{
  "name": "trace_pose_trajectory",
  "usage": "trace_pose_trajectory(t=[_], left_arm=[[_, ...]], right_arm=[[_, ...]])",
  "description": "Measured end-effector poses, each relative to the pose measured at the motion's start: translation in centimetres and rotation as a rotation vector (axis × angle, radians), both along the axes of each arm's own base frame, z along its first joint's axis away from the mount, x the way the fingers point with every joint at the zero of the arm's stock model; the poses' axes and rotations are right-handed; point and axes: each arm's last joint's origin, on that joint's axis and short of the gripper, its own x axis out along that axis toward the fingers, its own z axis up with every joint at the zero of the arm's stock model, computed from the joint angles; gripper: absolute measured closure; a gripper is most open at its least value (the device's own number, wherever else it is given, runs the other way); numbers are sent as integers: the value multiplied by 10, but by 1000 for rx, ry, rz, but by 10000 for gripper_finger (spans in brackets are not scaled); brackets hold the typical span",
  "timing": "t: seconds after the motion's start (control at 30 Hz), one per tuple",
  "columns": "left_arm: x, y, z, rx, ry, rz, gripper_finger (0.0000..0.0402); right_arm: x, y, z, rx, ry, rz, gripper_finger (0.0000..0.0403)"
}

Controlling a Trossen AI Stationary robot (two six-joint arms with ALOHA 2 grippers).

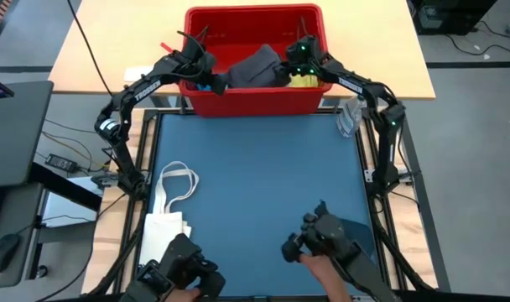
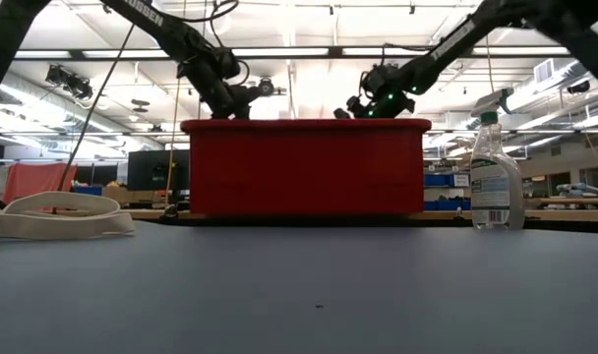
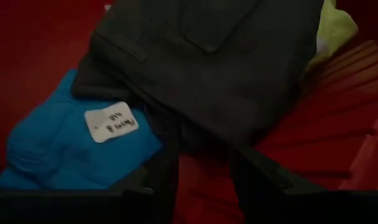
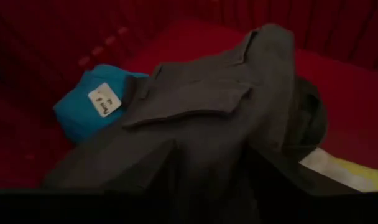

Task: Fold Laundry from Bin
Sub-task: Remove the gray shorts from the bin

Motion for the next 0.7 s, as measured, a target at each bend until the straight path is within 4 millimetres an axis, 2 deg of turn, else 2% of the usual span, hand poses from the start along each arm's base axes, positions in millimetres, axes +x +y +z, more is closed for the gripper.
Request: trace_pose_trajectory(t=[0.13, 0.23, 0.3, 0.43, 0.47, 0.57, 0.7], left_arm=[[0, -1, 0, -4, 0, -5, 258], [1, -1, 0, -3, -1, -5, 258], [1, 0, 1, 3, -6, -5, 258], [2, 1, 2, 21, -19, -5, 258], [2, 1, 3, 27, -25, -3, 258], [-1, 2, 6, 33, -38, 11, 258], [-11, 0, 24, 99, -69, 22, 258]], right_arm=[[8, -15, -8, 64, 12, 39, 201], [12, -24, -24, 130, 52, 39, 221], [14, -27, -29, 161, 54, 57, 257], [12, -29, -31, 189, 31, 98, 372], [11, -29, -28, 185, 20, 106, 382], [7, -24, -7, 149, -11, 102, 385], [-4, -5, 58, -41, -87, 111, 385]])
